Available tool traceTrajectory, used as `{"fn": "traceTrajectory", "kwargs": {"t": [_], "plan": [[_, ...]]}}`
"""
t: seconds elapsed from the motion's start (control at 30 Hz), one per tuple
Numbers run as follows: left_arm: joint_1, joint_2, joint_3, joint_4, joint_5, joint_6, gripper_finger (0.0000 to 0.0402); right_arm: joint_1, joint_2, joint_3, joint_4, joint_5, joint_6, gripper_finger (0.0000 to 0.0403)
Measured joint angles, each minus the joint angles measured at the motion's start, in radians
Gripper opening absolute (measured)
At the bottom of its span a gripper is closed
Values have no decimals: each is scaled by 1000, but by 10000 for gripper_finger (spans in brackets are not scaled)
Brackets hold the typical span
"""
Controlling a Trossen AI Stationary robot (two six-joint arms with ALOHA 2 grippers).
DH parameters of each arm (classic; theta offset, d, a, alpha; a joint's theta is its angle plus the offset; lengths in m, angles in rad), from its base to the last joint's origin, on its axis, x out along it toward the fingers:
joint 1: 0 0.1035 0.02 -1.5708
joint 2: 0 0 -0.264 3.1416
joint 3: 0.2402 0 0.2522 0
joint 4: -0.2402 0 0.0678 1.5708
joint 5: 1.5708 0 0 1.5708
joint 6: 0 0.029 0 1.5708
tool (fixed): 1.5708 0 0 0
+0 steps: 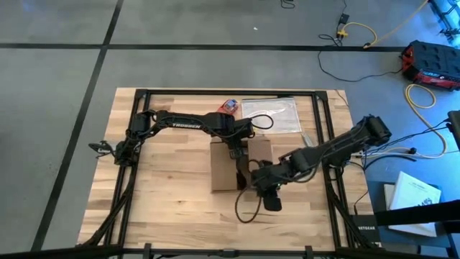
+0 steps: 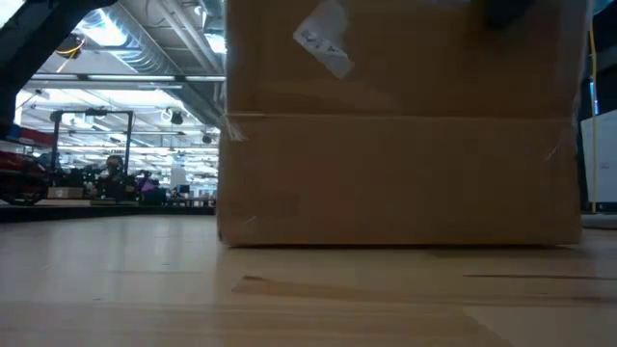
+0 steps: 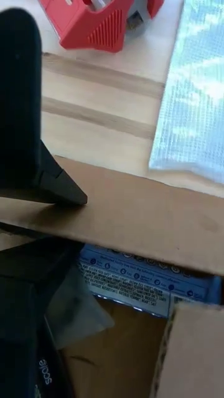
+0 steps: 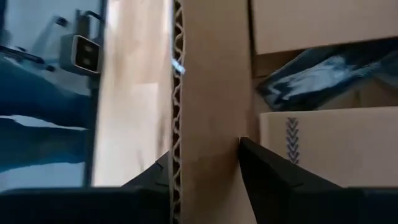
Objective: Unpack boxes
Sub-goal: Open the box using the silver cutter
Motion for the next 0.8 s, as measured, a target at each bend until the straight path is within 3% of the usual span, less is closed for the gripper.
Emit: {"fn": "traceTrajectory", "kwargs": {"t": [0.27, 0.43, 0.53, 0.8], "plan": [[-4, 0, 0, 3, 34, 3, 76, 87, 8, 33, 42, -6, 59, 115], [-5, -2, 1, 1, 29, 4, 76, 95, -11, 125, 11, 119, 6, 123], [-5, -1, 1, -1, -20, 1, 76, 85, -14, 162, -16, 186, -60, 148], [-13, -1, 1, -12, -5, -14, 76, 37, -14, 170, 14, 229, -105, 239]]}}
